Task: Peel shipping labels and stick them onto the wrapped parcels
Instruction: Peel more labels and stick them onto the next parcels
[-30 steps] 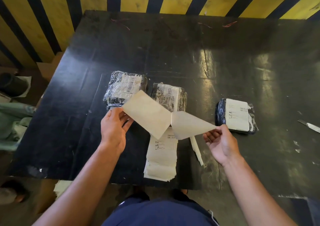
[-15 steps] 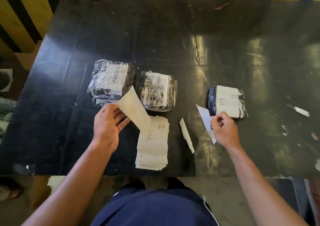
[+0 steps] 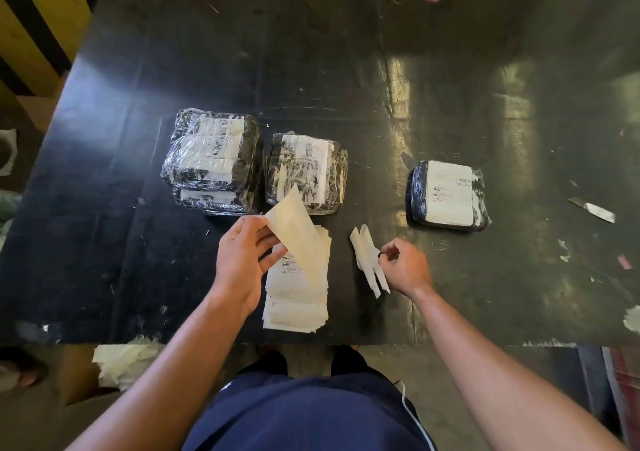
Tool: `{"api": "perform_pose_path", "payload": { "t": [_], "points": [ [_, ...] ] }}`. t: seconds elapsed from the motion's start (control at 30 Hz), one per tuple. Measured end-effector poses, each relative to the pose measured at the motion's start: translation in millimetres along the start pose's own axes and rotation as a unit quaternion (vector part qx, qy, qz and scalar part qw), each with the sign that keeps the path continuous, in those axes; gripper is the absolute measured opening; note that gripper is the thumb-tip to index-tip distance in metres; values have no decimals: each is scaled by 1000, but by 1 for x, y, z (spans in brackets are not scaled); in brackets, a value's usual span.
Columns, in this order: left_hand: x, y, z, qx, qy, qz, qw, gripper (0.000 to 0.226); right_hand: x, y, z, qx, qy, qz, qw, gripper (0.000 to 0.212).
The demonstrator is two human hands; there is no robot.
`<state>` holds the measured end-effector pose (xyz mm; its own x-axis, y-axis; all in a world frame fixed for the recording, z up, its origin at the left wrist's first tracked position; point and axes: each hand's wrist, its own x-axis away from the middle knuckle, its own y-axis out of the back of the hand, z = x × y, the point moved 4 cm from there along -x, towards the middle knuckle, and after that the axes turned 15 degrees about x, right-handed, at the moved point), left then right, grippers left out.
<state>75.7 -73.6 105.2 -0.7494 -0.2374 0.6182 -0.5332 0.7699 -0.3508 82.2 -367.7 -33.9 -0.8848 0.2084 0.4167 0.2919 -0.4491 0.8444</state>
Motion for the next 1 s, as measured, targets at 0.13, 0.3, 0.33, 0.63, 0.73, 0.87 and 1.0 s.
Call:
{"api": "perform_pose_path", "payload": {
  "t": [0.13, 0.3, 0.33, 0.63, 0.73, 0.87, 1.0],
  "points": [
    [1, -2, 3, -10, 4, -2, 1000, 13, 16, 11, 1, 21, 5, -32, 999, 15],
    [1, -6, 6, 7, 13, -5, 1000, 15, 64, 53, 60, -45, 149, -202, 967, 9],
    [1, -7, 6, 13, 14, -6, 1000, 15, 77, 59, 78, -52, 188, -220, 956, 12],
    [3, -9, 4, 66, 19, -30, 997, 29, 119, 57, 161, 45, 321, -291, 900, 18],
    [3, -8, 2, 85, 23, -39, 995, 31, 116, 55, 167, 59, 309, -304, 899, 12],
    [6, -6, 0, 79, 22, -22, 996, 27, 110, 57, 168, 46, 286, -298, 909, 10],
    [7, -6, -8, 56, 11, 21, 998, 44, 93, 68, 154, -109, 193, -246, 943, 11]
  ]
}}
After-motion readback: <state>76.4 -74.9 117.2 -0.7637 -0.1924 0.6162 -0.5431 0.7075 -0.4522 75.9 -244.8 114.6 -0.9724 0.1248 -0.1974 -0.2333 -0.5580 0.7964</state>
